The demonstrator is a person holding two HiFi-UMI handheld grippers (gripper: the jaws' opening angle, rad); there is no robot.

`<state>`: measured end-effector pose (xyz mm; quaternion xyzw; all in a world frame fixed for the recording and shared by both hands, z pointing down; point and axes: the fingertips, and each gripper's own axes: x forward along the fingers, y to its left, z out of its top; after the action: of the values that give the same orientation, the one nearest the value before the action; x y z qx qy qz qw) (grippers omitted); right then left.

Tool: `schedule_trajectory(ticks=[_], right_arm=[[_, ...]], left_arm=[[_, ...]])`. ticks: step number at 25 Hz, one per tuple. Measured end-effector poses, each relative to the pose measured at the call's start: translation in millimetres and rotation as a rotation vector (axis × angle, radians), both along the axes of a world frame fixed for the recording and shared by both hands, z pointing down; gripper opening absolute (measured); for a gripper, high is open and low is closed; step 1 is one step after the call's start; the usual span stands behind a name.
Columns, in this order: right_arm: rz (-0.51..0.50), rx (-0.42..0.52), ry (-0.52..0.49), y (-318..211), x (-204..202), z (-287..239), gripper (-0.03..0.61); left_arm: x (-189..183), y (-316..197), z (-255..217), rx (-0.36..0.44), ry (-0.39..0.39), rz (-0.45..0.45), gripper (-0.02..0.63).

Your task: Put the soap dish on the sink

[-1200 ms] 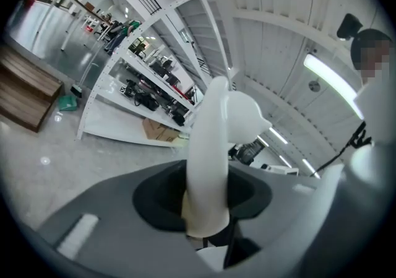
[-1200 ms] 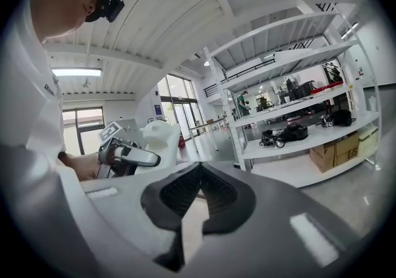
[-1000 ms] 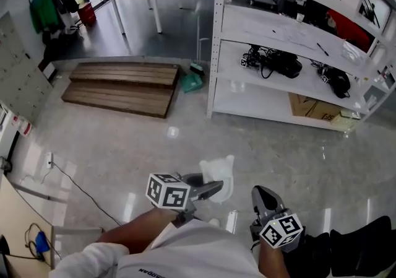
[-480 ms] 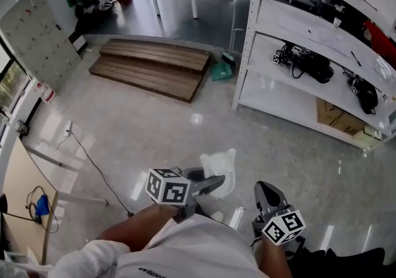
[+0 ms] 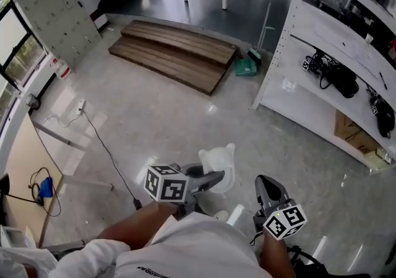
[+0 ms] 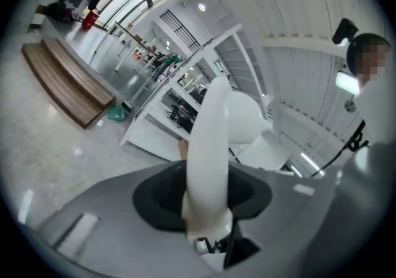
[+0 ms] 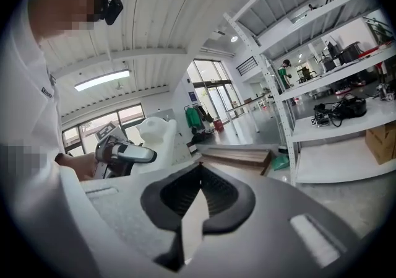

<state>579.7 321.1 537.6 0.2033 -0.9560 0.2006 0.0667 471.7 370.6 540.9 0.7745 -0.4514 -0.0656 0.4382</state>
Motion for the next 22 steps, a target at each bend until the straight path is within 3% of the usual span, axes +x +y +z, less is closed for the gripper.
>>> schedule_trajectory(ticks=[11,17,22], right_arm=[[-0.105,0.016,0.071,-47.1,-129.3,-5.6,0.002],[-0.132,0.072,0.1,-86.9,-209.7,-16.9,0.002],[-0.193,0.081,0.087,-90.5,-285.8,-12.9,0.002]], left_arm=[[-125.7,-52.6,5.6,0.005,0.058,-0.089,0.161],[-213.0,-79.4,-2.8,0.042,0.066,-0.122,0.161],[-287.7,-82.9,-2.3,0.041,0.055,-0.17,0.161]])
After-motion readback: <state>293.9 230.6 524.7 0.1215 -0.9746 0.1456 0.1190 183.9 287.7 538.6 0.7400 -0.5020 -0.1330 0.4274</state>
